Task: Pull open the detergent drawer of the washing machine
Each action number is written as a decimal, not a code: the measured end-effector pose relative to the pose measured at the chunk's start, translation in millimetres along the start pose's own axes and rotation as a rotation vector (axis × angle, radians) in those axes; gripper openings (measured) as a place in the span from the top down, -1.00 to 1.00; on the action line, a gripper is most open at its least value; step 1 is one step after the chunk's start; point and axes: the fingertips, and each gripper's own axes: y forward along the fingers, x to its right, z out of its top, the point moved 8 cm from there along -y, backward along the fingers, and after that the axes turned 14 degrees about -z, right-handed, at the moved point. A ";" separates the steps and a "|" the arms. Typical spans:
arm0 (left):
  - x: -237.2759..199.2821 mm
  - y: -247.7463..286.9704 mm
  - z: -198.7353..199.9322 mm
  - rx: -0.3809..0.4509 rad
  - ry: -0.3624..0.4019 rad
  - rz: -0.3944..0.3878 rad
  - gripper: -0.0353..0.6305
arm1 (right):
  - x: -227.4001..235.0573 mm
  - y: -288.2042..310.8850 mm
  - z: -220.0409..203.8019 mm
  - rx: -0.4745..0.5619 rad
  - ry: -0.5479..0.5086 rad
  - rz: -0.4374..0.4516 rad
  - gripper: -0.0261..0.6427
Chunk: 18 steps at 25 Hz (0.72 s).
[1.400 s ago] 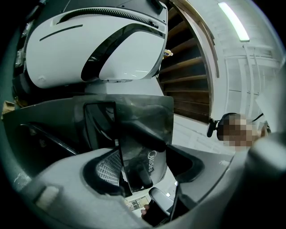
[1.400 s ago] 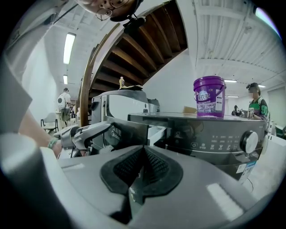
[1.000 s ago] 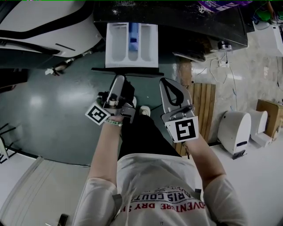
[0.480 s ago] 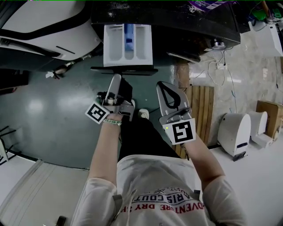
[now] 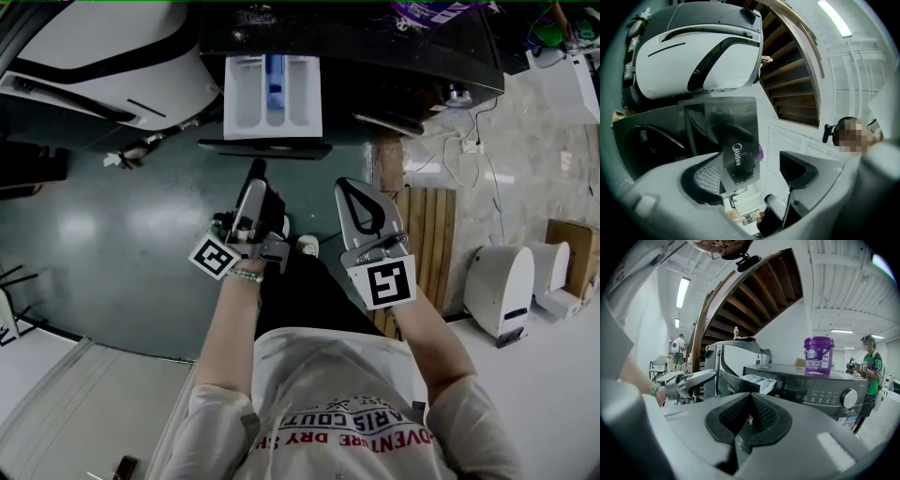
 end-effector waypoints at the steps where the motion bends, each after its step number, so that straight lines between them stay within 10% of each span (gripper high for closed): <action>1: 6.6 1.5 2.4 0.001 0.018 0.004 -0.17 | -0.5 -1.4 3.9 0.007 0.004 0.000 0.92; 7: 57.2 19.2 11.9 -0.008 0.098 0.042 0.87 | 1.9 -14.7 33.5 0.039 0.038 -0.011 0.92; 18: 172.5 86.4 24.4 -0.320 0.489 0.009 0.92 | 10.4 -46.8 109.6 0.101 0.026 -0.032 0.92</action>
